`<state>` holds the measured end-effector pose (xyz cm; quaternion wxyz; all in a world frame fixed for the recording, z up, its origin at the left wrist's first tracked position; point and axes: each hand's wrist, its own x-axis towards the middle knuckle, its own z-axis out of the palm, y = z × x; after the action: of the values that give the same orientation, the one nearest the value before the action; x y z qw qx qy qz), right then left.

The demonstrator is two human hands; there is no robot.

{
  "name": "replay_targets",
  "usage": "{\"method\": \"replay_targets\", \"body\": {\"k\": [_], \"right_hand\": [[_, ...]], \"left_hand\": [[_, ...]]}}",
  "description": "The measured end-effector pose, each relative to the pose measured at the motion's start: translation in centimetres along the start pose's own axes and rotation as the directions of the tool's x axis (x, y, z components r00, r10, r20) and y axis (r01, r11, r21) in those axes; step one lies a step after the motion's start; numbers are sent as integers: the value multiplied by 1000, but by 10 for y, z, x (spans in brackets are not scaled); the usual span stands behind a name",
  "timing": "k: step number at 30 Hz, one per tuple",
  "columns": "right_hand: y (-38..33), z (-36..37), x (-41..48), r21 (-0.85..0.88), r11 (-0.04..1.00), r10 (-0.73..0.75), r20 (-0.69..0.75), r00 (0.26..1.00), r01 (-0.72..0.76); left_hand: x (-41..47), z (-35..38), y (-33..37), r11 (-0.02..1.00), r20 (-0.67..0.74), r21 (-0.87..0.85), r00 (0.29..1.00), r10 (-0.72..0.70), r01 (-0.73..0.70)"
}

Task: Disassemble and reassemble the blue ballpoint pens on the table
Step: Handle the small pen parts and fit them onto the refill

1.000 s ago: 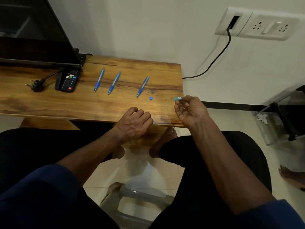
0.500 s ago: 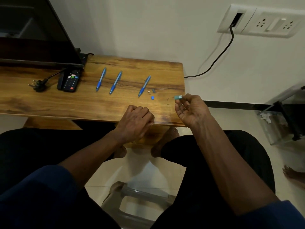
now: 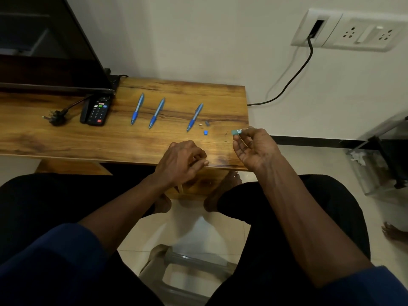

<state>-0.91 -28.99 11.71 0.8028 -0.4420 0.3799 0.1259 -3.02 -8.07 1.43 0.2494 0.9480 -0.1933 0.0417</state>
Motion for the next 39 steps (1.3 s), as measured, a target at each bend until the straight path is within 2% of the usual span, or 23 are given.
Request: {"method": "replay_targets", "body": {"k": [4,7,10,15,24,27,30,33,36,39], "right_hand": [[0,0,-1,-1,1000,2,3,1000,-2],[0,0,-3,11,1000,-17,7,1000,17],[0,0,-5,19,999,-31,-3,1000,31],[-2,0,-7,19,997,-70,-57,996,71],[-6,-3,-9,48,995,-86,-75,993,90],[-7,-1,-10,39,996,-81,-64,995,84],[-7,2,-10,33,997,-74,-56,996,76],[-6,3,-9,25,997,-73,-52,996,75],[-4,4,-8,-3,997,-71,-36,997,71],[-2,4,-6,-34,997,-77,-29,997,76]], "left_hand": [[-11,0,-3,971,55,205,992,116,-125],[-15,5,0,947,-15,280,986,165,-155],[-22,12,4,939,-103,307,976,194,-154],[-27,17,12,935,-138,340,978,155,-100],[-17,4,0,849,-39,444,941,336,-284],[-14,3,1,854,12,444,955,298,-272],[-8,-4,3,920,37,338,980,197,-198],[8,-16,-2,976,199,169,975,104,-138],[35,-29,-5,989,406,73,910,89,-130],[60,-39,-6,990,554,55,829,80,-133]]}}
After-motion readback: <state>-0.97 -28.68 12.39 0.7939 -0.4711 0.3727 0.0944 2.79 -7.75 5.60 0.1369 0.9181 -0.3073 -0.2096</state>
